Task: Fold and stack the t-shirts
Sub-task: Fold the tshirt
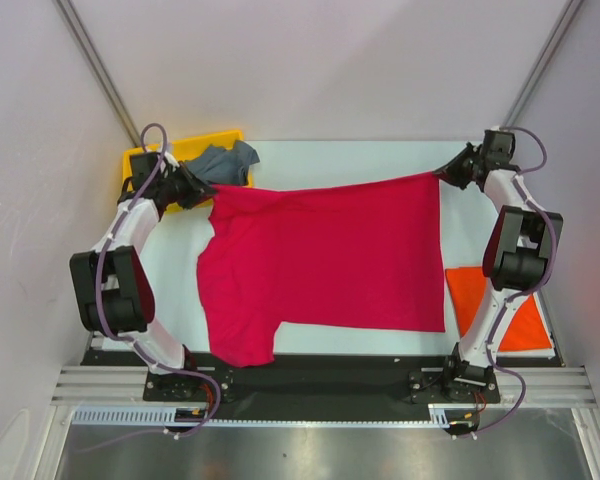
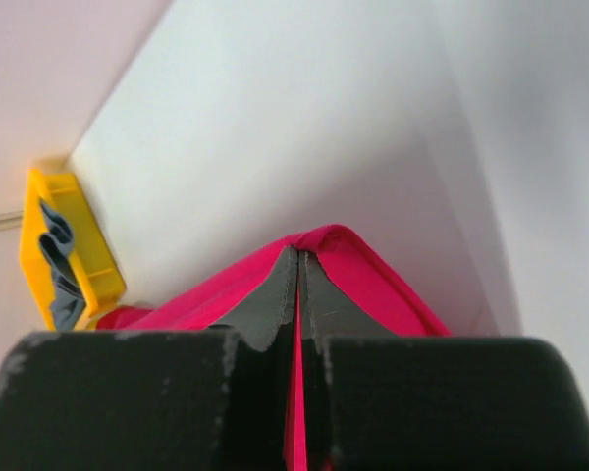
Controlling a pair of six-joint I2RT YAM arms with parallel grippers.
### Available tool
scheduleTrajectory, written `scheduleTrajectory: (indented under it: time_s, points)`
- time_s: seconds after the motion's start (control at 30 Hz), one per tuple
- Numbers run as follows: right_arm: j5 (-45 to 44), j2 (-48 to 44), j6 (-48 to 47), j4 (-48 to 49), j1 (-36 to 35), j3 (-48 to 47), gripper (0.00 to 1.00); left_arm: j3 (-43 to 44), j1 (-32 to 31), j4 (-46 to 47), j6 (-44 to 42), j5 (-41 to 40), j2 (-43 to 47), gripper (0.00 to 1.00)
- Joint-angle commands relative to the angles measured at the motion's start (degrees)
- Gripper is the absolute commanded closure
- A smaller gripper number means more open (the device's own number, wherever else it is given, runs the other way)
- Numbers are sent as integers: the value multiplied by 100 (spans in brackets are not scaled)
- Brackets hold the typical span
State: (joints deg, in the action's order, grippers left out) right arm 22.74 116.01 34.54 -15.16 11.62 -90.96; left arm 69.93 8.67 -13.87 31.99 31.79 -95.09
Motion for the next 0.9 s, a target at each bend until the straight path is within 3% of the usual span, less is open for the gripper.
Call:
scheduleTrajectory:
  time_s: [0.0, 0.47, 0.87]
  points:
    - [98, 36, 96, 30, -19, -423, 100, 424, 39, 184, 80, 152, -27, 100]
    - [143, -956, -202, -522, 86, 939, 100, 381, 48, -1284, -711, 90, 139, 100]
    - [116, -1537, -493, -1077, 227, 1677, 100, -76, 47, -1759, -896, 38, 570, 100]
